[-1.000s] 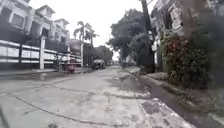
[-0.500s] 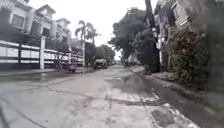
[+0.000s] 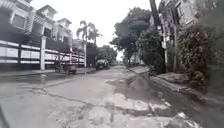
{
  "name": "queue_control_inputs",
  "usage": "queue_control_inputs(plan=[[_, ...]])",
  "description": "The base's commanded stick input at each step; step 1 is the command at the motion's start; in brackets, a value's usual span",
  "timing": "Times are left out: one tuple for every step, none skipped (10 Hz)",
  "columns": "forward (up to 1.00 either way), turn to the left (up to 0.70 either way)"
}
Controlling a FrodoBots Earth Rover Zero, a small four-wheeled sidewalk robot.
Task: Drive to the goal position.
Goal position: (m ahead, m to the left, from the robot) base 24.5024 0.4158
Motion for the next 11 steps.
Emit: queue_control_inputs(plan=[[0.70, -0.35], [0.70, -0.35], [0.70, -0.23], [0.70, -0.04], [0.70, 0.00], [0.70, 0.00], [0.70, 0.00], [0.70, 0.00], [0.70, 0.00], [0.70, -0.03], [0.70, -0.07]])
